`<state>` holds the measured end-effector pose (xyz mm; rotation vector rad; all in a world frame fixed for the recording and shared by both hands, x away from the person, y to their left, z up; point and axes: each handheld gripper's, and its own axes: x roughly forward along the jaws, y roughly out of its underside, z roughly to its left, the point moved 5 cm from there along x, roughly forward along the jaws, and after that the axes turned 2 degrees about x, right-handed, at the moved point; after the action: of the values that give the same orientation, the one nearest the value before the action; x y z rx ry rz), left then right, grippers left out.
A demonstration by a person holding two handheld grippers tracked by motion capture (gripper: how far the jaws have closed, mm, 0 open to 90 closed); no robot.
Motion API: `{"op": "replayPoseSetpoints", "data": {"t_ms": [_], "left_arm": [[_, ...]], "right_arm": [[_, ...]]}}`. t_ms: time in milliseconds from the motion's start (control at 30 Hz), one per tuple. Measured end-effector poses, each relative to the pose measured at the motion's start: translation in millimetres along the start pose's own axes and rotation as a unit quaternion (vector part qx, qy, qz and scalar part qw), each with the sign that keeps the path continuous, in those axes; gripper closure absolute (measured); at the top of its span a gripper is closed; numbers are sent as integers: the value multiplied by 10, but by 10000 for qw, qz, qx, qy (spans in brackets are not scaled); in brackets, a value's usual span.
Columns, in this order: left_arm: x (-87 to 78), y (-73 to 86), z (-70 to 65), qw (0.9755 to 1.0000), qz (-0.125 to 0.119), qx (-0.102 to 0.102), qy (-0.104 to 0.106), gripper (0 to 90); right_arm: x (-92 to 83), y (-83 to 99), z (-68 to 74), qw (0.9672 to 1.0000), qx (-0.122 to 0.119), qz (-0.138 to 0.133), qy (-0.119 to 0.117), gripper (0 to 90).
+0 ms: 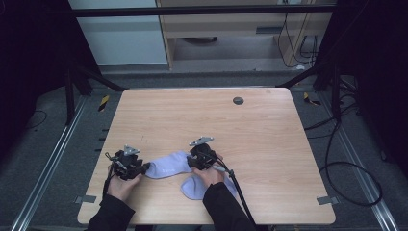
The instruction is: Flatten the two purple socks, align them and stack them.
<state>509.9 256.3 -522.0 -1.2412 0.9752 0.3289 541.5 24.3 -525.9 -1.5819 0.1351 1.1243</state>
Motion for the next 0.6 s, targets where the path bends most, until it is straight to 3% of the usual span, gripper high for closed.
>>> {"op": "replayPoseSetpoints", "data": {"t_ms": [167,367,467,600], "left_arm": [[19,10,-12,9999,83,-13,77,717],[25,9,-33,9997,135,-100,154,813],[24,10,-46,9997,134,-116,186,857],[5,-1,-46,9997,80,-118,211,870]], "right_arm": [[39,29,25,9999,-59,85,11,633],[35,54,43,9999,-94,103,65,761],[33,55,63,9999,17,137,-9,843],[19,50,72,9999,79,126,-22,866]]}}
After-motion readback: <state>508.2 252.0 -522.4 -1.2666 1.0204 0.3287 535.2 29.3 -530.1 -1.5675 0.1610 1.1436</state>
